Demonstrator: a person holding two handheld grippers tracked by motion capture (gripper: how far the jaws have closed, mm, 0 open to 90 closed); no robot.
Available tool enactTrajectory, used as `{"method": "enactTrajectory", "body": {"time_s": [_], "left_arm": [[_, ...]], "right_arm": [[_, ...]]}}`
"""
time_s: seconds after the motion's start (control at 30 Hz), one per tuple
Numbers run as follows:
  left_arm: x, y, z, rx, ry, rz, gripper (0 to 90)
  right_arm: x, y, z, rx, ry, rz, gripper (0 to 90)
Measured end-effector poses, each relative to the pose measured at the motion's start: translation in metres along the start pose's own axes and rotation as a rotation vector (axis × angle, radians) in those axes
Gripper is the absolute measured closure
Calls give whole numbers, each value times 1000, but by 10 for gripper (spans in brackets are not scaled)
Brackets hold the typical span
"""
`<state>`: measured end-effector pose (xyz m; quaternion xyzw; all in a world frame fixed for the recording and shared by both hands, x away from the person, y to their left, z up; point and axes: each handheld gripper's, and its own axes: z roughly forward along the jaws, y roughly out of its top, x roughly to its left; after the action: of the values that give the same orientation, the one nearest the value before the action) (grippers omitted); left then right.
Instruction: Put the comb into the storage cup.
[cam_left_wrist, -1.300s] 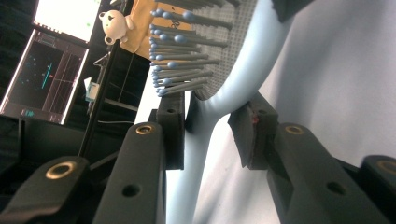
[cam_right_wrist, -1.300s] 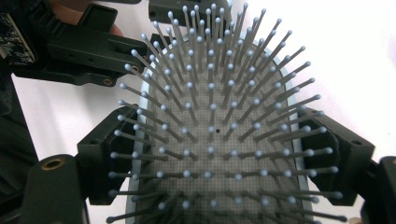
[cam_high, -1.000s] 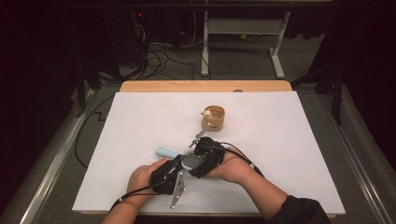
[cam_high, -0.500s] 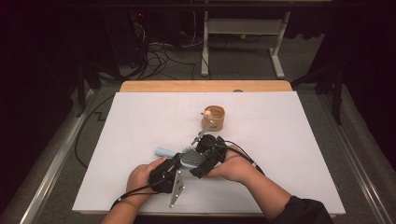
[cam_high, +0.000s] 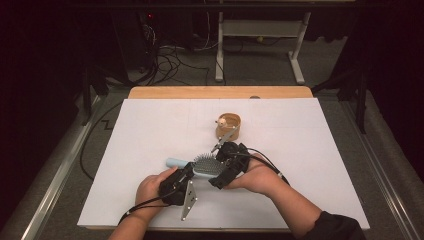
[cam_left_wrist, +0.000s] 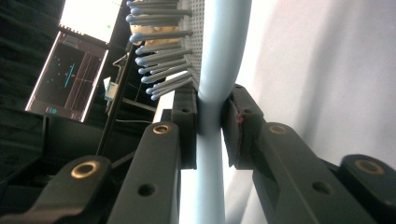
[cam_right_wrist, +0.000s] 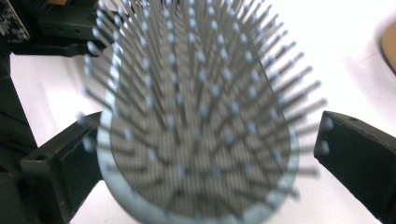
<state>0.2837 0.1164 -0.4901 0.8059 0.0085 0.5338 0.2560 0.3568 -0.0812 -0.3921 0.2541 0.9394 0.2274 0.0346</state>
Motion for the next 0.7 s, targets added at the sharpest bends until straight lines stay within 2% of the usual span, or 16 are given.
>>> {"method": "enactTrajectory", "body": {"time_s": [0.23, 0.7], "left_arm": [[2, 0, 0, -3, 7, -13, 769], [11, -3, -2, -12, 28, -83, 770]], "right_arm": [[-2, -4, -11, 0, -4, -2, 1], [-9, -16, -27, 7, -30, -1, 1]]}}
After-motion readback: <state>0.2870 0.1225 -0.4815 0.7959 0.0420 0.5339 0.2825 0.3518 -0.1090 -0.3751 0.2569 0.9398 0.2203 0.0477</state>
